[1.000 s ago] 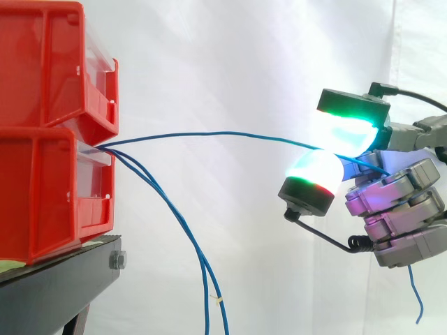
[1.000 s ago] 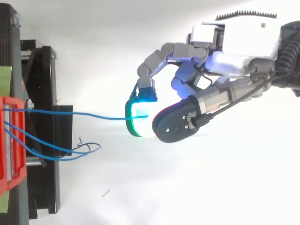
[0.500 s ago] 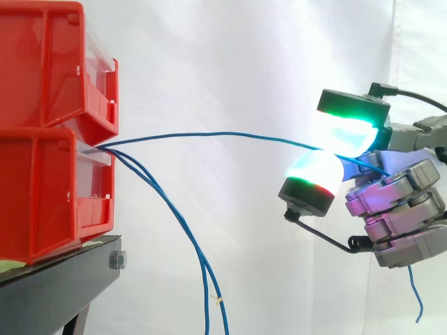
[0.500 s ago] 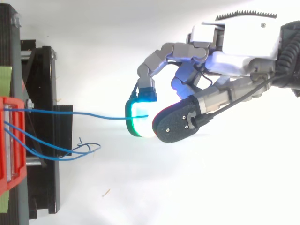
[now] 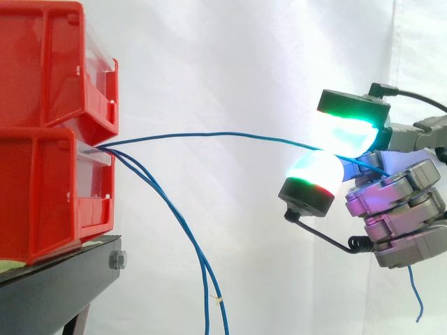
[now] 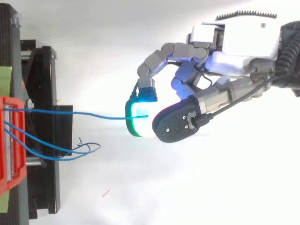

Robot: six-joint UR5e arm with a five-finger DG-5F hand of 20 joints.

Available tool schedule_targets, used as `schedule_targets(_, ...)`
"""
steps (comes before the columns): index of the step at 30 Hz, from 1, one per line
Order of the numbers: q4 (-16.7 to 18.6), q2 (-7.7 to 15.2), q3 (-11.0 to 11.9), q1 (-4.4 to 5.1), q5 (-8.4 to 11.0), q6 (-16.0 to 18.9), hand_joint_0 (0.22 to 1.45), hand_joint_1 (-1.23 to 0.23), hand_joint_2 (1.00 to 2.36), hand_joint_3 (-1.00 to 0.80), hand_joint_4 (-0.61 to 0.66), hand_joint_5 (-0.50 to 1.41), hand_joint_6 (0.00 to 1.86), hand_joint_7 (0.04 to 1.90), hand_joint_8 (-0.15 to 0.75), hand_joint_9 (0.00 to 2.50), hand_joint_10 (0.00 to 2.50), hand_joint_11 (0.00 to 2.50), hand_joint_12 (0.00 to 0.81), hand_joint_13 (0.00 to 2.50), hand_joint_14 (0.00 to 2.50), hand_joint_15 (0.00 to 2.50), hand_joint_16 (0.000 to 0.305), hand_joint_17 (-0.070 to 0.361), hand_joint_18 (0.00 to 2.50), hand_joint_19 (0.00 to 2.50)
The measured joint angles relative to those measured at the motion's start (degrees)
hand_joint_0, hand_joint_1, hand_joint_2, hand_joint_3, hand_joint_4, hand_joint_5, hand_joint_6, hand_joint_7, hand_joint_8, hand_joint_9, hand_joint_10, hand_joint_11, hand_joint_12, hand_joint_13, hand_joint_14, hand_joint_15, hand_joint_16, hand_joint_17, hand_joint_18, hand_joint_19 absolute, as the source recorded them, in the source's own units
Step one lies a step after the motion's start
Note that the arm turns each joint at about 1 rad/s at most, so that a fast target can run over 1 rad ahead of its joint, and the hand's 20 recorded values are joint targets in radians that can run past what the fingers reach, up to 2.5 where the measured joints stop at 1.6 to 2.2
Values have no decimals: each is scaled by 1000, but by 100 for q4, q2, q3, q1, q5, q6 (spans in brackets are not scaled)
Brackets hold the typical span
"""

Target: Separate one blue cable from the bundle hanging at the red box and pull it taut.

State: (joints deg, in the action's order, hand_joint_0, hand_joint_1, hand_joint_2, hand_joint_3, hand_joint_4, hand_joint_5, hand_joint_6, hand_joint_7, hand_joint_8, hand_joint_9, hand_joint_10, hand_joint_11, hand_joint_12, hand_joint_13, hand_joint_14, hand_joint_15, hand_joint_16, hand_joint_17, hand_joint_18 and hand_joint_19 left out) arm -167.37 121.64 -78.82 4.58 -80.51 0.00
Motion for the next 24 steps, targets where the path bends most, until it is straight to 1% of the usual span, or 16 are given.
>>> schedule_targets(24, -1, 0, 1, 0, 0, 0, 733, -768, 1010, -334, -57, -210, 927, 961, 275, 1070, 1271, 1219, 321, 1118, 1536, 1404, 32, 72, 1342, 1630)
